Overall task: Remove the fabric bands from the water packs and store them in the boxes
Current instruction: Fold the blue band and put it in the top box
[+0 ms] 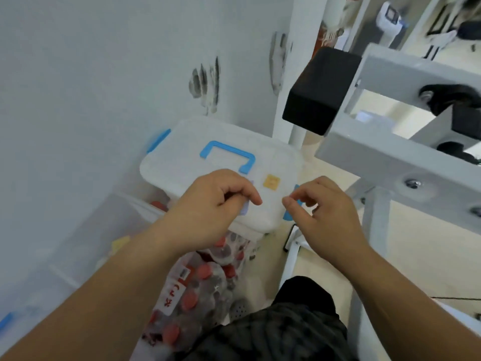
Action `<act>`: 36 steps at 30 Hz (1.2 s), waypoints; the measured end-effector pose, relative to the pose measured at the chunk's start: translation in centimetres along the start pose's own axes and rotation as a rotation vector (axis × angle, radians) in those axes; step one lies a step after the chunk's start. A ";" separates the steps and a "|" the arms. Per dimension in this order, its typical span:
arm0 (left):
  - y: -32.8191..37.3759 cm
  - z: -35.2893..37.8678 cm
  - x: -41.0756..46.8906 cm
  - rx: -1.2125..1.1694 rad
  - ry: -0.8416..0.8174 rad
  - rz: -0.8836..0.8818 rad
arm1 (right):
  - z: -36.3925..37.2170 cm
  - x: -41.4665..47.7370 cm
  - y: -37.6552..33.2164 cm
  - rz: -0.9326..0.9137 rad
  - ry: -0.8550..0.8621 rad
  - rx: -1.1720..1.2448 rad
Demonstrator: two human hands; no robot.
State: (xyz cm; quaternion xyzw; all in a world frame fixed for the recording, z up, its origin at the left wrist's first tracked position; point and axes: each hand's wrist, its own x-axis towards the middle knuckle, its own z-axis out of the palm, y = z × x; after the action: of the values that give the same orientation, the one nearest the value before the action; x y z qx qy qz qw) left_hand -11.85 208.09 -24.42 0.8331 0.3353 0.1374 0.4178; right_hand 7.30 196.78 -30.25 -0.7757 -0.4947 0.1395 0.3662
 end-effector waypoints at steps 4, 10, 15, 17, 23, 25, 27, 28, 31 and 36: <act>0.4 1.7 0.6 0.224 0.020 0.016 | 1.1 -1.3 1.2 0.189 -0.046 0.137; 1.2 3.1 1.1 0.599 -0.104 -0.006 | 1.9 -1.1 1.2 0.391 -0.089 0.482; 1.1 3.8 1.3 0.641 -0.028 0.046 | 2.8 -1.2 1.0 0.535 -0.086 0.823; 1.1 3.7 1.6 0.645 0.000 0.064 | 3.1 -1.2 0.9 0.532 -0.116 0.871; 1.6 3.9 1.9 0.719 0.032 0.083 | 4.4 -1.7 1.6 0.512 -0.044 0.756; 1.3 4.1 1.6 0.762 0.062 0.117 | 4.6 -1.7 1.5 0.507 -0.026 0.760; 1.0 4.1 1.3 0.785 0.085 0.109 | 4.6 -1.6 1.2 0.515 -0.032 0.810; 0.8 4.0 1.2 0.783 0.088 0.092 | 4.6 -1.6 1.1 0.522 -0.038 0.842; 0.7 3.9 1.1 0.776 0.081 0.067 | 4.5 -1.8 0.9 0.532 -0.075 0.935; 0.6 4.6 1.0 0.803 0.149 0.098 | 4.3 -1.2 1.0 0.546 -0.078 0.990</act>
State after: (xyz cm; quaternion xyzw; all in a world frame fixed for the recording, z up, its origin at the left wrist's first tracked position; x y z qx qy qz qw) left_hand -8.50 205.73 -26.82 0.9328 0.3514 0.0755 0.0268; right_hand 4.85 197.34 -34.11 -0.6057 -0.1648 0.4732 0.6181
